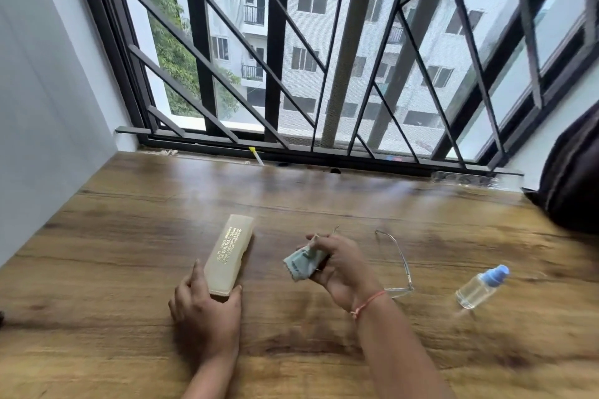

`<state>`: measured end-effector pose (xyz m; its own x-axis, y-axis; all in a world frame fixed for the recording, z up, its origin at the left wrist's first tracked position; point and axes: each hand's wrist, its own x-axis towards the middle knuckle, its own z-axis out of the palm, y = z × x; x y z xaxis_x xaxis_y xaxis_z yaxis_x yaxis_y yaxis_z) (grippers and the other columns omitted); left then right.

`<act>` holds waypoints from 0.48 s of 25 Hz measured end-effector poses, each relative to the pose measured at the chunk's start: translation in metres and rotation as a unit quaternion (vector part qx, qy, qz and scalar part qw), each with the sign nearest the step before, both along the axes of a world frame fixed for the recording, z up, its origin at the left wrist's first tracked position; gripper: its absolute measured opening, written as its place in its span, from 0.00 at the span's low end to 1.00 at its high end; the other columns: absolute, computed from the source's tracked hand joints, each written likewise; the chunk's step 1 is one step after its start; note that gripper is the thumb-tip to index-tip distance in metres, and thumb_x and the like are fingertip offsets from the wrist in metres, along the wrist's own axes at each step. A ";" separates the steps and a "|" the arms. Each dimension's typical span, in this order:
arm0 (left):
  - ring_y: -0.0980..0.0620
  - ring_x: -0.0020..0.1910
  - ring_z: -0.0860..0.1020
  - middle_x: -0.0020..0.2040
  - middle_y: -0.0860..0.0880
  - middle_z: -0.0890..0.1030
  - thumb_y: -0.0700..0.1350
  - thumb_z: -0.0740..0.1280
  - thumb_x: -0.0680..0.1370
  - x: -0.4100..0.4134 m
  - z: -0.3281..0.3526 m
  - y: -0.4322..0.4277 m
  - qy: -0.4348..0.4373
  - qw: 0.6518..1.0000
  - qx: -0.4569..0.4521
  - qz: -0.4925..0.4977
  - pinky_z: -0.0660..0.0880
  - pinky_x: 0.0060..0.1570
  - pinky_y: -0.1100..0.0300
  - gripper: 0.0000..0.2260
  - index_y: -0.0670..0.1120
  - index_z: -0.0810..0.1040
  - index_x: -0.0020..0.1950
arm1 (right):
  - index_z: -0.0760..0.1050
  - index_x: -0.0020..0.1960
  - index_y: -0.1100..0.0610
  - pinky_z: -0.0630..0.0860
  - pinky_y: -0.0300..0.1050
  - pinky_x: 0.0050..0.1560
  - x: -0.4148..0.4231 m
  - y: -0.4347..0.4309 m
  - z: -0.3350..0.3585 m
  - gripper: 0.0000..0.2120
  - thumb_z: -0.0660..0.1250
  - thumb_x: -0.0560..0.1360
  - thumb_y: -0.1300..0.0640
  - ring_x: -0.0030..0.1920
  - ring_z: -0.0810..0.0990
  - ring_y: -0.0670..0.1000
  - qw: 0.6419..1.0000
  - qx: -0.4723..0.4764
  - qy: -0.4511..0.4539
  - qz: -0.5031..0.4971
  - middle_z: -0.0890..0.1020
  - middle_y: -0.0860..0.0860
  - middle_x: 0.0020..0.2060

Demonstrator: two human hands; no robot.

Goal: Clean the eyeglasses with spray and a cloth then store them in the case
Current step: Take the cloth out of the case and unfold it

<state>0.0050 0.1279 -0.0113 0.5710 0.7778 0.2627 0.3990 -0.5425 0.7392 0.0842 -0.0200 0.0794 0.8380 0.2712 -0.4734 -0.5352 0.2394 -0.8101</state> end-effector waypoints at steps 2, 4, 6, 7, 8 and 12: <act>0.31 0.53 0.72 0.55 0.31 0.75 0.42 0.81 0.55 -0.003 0.001 -0.001 -0.008 1.000 -0.004 0.014 0.69 0.54 0.40 0.38 0.38 0.73 0.63 | 0.71 0.45 0.63 0.80 0.53 0.38 -0.007 -0.035 0.014 0.08 0.56 0.73 0.72 0.45 0.76 0.61 0.999 0.038 -0.003 -0.031 0.75 0.64 0.44; 0.32 0.57 0.70 0.60 0.32 0.72 0.55 0.76 0.60 -0.008 0.002 -0.003 -0.050 0.998 0.034 0.033 0.66 0.58 0.40 0.37 0.38 0.72 0.64 | 0.71 0.46 0.65 0.81 0.55 0.41 -0.017 -0.065 0.025 0.11 0.53 0.72 0.75 0.49 0.77 0.64 0.996 0.072 -0.012 -0.042 0.77 0.68 0.47; 0.34 0.60 0.70 0.61 0.33 0.73 0.66 0.67 0.64 -0.012 0.012 -0.017 -0.112 0.993 0.034 0.016 0.64 0.62 0.45 0.38 0.37 0.73 0.63 | 0.71 0.50 0.67 0.80 0.54 0.46 -0.027 -0.089 0.032 0.14 0.52 0.72 0.77 0.51 0.79 0.65 0.992 0.115 -0.030 -0.043 0.80 0.68 0.49; 0.37 0.60 0.71 0.60 0.36 0.75 0.67 0.65 0.66 -0.012 0.027 -0.031 -0.156 0.987 -0.017 -0.013 0.65 0.63 0.50 0.37 0.39 0.75 0.61 | 0.70 0.54 0.67 0.80 0.53 0.48 -0.031 -0.099 0.035 0.16 0.54 0.70 0.77 0.52 0.80 0.64 0.988 0.143 -0.043 -0.042 0.81 0.68 0.50; 0.44 0.60 0.75 0.56 0.42 0.80 0.65 0.67 0.67 -0.011 0.050 -0.048 -0.200 0.969 -0.129 -0.072 0.68 0.61 0.58 0.31 0.42 0.78 0.58 | 0.70 0.57 0.67 0.80 0.53 0.50 -0.034 -0.105 0.036 0.19 0.57 0.68 0.76 0.52 0.81 0.63 0.981 0.178 -0.059 -0.039 0.81 0.67 0.51; 0.52 0.43 0.80 0.39 0.47 0.85 0.49 0.71 0.65 0.007 0.118 -0.107 -0.110 0.786 -0.502 -0.344 0.77 0.47 0.60 0.10 0.44 0.85 0.40 | 0.71 0.58 0.65 0.80 0.52 0.50 -0.044 -0.116 0.041 0.27 0.69 0.60 0.72 0.55 0.80 0.61 0.957 0.243 -0.150 -0.039 0.80 0.65 0.55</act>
